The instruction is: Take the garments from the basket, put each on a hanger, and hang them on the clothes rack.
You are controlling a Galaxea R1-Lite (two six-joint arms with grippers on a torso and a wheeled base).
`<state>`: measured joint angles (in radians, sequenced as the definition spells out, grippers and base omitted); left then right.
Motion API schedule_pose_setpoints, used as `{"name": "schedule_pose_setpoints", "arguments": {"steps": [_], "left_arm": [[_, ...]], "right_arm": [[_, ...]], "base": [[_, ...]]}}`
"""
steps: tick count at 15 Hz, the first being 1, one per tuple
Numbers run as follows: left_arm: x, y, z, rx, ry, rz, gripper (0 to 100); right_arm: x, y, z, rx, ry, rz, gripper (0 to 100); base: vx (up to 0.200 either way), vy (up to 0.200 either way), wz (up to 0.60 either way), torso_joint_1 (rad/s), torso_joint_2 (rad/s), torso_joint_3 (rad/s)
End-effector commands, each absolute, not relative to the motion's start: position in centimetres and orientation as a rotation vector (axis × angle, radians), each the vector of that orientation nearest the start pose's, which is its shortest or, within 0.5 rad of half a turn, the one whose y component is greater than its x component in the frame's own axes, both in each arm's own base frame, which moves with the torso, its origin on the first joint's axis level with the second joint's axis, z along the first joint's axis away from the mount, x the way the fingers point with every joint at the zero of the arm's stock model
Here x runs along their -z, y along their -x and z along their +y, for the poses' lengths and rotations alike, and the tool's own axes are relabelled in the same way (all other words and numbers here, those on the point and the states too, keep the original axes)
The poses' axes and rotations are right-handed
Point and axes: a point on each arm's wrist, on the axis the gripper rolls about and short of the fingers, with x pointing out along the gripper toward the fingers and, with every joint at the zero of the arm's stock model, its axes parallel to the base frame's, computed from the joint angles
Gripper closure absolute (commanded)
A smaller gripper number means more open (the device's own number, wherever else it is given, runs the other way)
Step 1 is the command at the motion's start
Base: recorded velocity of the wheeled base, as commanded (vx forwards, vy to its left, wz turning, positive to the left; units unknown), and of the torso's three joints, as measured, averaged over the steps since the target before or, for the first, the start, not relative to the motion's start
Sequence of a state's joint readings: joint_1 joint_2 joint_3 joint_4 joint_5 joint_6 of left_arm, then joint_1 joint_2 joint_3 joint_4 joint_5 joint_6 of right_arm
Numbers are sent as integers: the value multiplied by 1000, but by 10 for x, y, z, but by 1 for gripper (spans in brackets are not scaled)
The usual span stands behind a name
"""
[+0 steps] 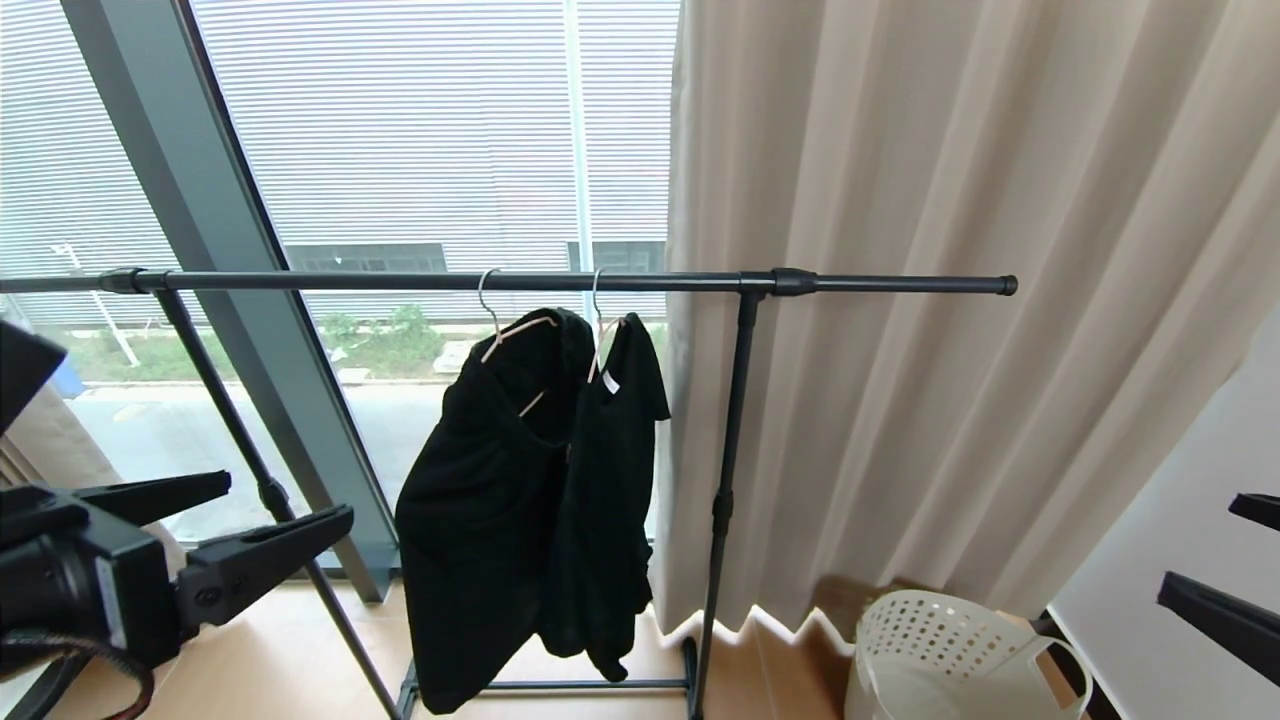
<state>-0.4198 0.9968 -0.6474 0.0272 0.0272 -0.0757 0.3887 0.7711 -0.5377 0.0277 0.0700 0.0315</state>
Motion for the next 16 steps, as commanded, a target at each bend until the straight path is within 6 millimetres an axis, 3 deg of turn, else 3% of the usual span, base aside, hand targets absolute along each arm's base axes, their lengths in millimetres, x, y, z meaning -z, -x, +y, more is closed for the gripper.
{"name": "schedule_pose_setpoints", "arguments": {"steps": [1,4,6,10,14,16], "left_arm": [[-214,-79,-34,367,2,325,0],[-196,-63,-26,342,0,324,0],[-178,-49,-20,340,0,327,0],[-154,-39,-15,316,-10,355,0],[-132,-29,-11,318,-12,372,0],[-109,-21,-7,324,-19,405,0]], "right_arm": [[-202,-41,18,-432,5,220,0],[-182,-29,12,-392,8,217,0],[-156,-17,6,-328,17,225,0],[-124,-6,0,-275,24,236,0],[-111,-1,-2,-271,24,235,0],[-98,2,-3,-270,27,248,0]], "base": [[0,0,0,0,0,0],[0,0,0,0,0,0],[0,0,0,0,0,0],[0,0,0,0,0,0],[0,0,0,0,0,0],[0,0,0,0,0,0]]}}
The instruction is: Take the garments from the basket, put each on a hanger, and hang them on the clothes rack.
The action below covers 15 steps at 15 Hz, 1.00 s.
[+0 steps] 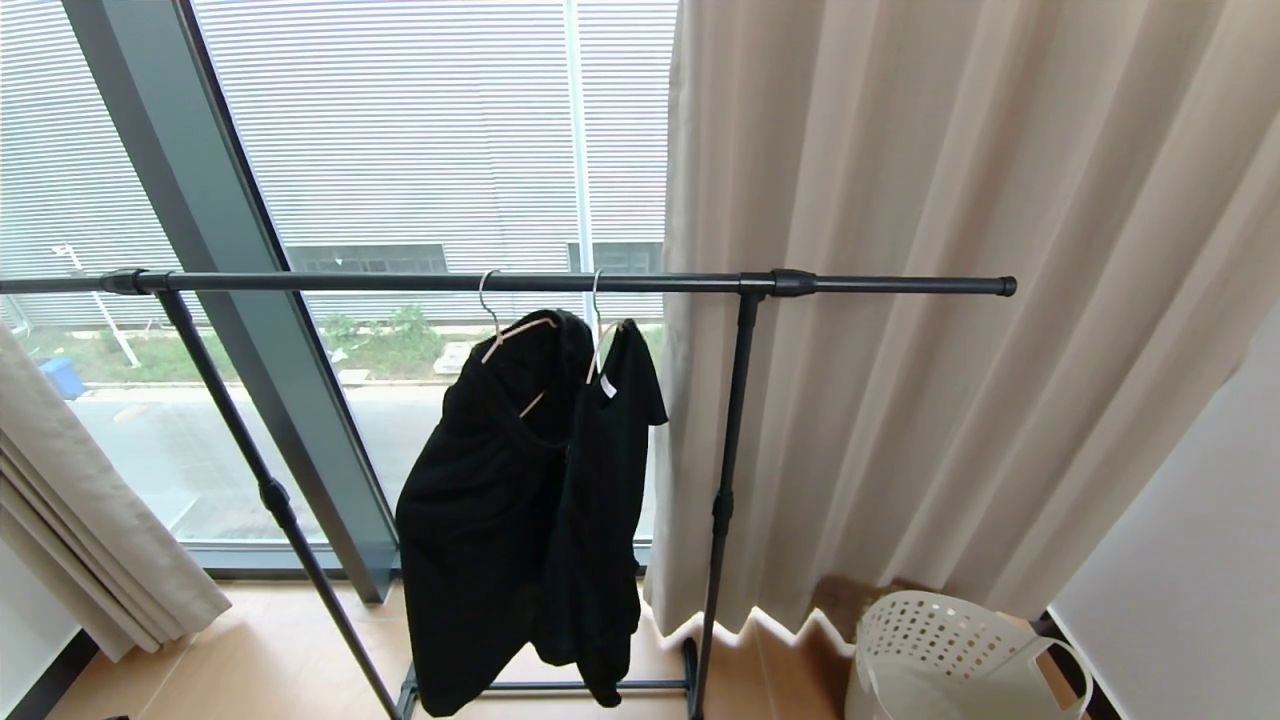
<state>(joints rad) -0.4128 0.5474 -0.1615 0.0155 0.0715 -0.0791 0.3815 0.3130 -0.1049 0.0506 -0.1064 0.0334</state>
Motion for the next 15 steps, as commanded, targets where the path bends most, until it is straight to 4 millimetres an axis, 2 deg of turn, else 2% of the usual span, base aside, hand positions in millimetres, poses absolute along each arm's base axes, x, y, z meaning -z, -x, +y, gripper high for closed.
{"name": "schedule_pose_setpoints", "arguments": {"steps": [1,5,12,15], "left_arm": [[-104,-18,-6,326,-18,401,0],[-80,-8,-2,346,-19,403,0],[-80,-5,-1,341,-8,368,0],[-80,-4,0,237,-3,357,0]], "right_arm": [[-93,3,-4,-264,28,248,0],[-83,6,-5,-228,24,245,0],[-81,5,-4,-165,21,263,0],[-80,6,-4,-95,16,260,0]], "base": [[0,0,0,0,0,0],[0,0,0,0,0,0],[0,0,0,0,0,0],[0,0,0,0,0,0]]}}
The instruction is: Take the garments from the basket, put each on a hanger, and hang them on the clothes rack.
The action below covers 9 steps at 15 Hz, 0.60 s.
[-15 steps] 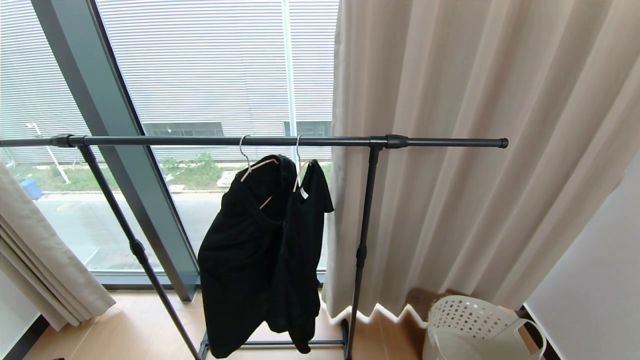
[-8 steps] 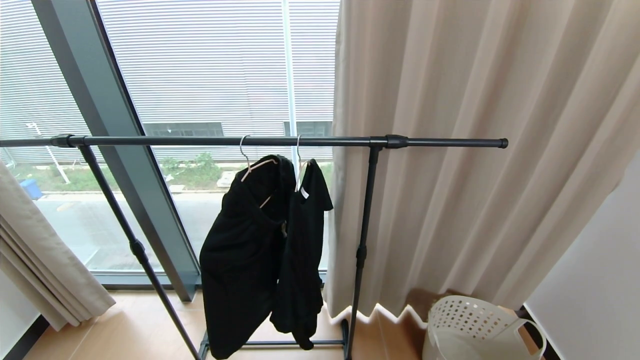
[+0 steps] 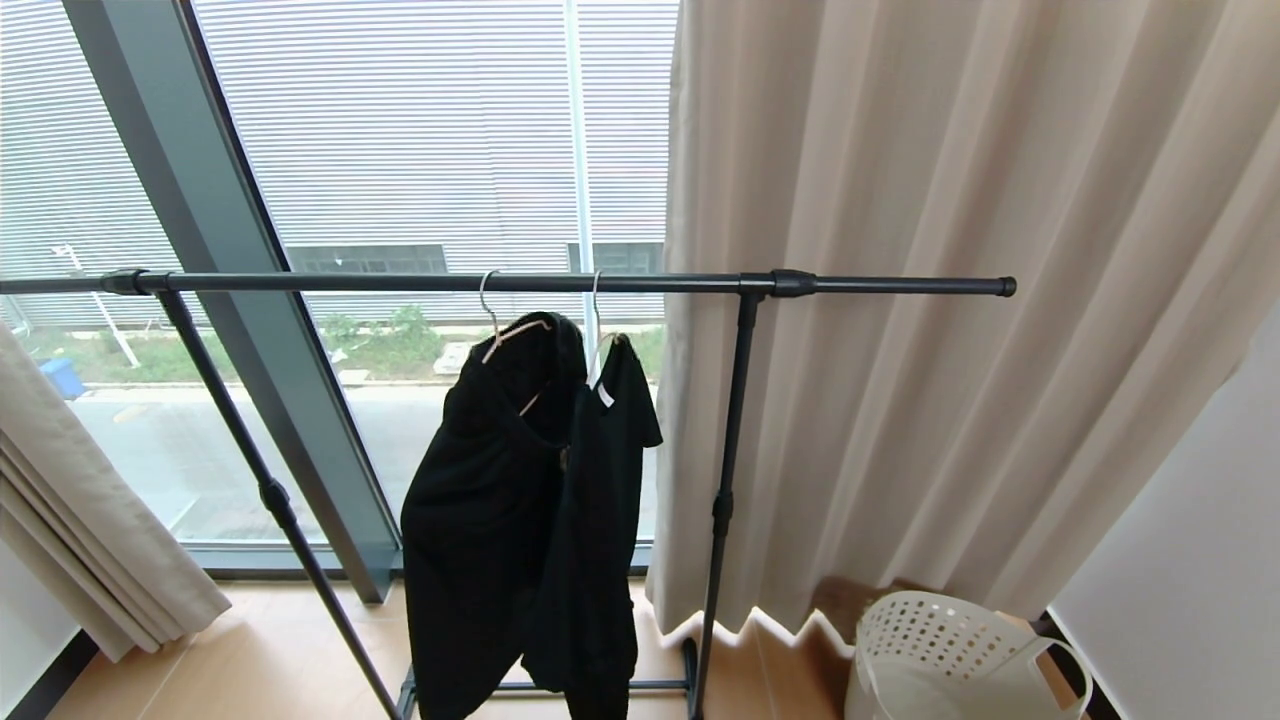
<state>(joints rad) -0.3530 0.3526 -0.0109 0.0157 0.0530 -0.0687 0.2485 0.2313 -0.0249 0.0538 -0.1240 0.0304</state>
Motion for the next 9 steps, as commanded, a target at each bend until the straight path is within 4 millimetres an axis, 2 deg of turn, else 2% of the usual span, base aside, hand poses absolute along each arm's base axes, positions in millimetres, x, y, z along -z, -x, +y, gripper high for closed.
{"name": "schedule_pose_setpoints", "arguments": {"steps": [1,2,9], "left_arm": [[-80,-4,0,224,-6,353,0],[-79,-1,1,161,-33,317,0],[-79,5,2,26,-17,243,0]], "right_arm": [[-80,6,-4,-91,17,258,0],[-80,6,-4,-63,28,253,0],[-80,9,-4,-11,30,228,0]], "base": [[0,0,0,0,0,0],[0,0,0,0,0,0],[0,0,0,0,0,0]]}}
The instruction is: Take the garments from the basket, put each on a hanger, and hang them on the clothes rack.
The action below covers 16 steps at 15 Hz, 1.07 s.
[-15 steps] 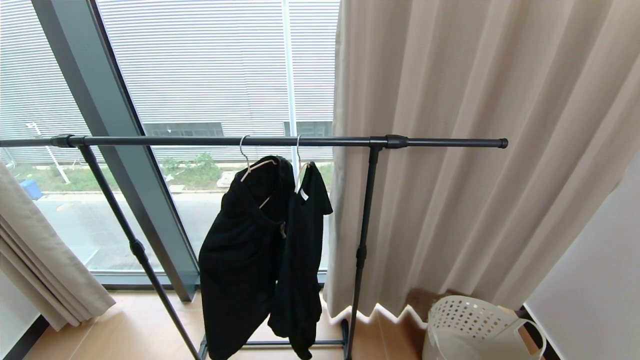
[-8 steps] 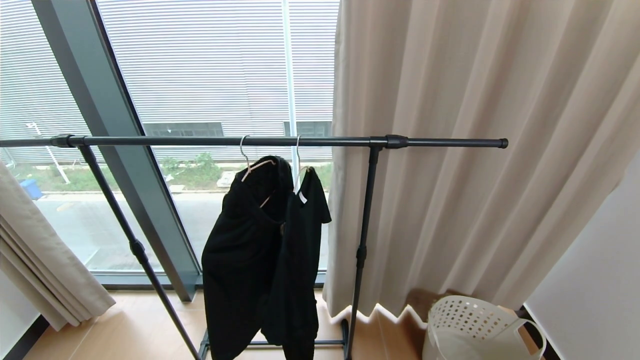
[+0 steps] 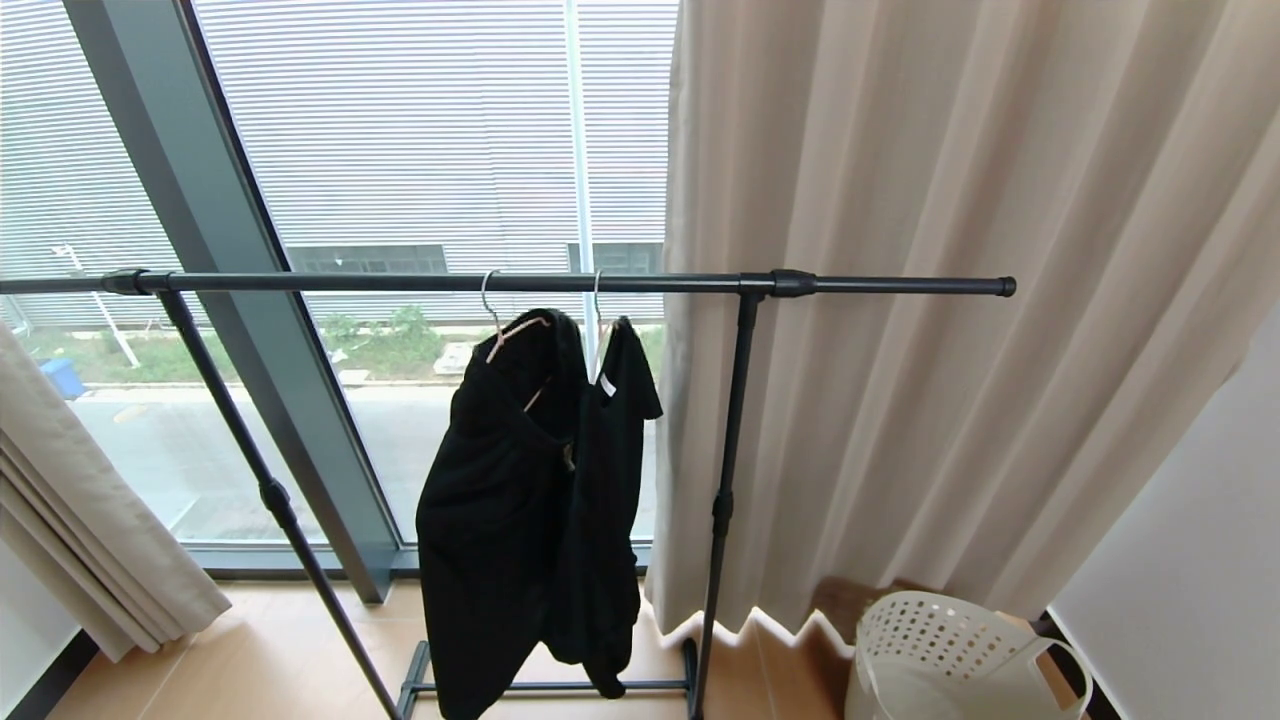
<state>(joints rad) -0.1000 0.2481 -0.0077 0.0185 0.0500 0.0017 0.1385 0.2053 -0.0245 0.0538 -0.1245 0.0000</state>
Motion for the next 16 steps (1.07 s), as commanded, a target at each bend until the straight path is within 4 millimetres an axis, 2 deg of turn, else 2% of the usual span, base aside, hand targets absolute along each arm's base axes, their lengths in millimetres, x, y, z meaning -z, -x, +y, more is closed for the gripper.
{"name": "schedule_pose_setpoints", "arguments": {"steps": [1,10,16], "left_arm": [[-79,6,1,6,-14,237,0],[-76,23,1,-49,-2,12,0],[-75,23,1,-49,0,12,0]], "right_arm": [[-80,9,-4,-3,28,219,0],[-79,18,-4,61,16,119,0],[-77,24,-3,109,13,40,0]], "base": [[0,0,0,0,0,0],[0,0,0,0,0,0],[0,0,0,0,0,0]]}}
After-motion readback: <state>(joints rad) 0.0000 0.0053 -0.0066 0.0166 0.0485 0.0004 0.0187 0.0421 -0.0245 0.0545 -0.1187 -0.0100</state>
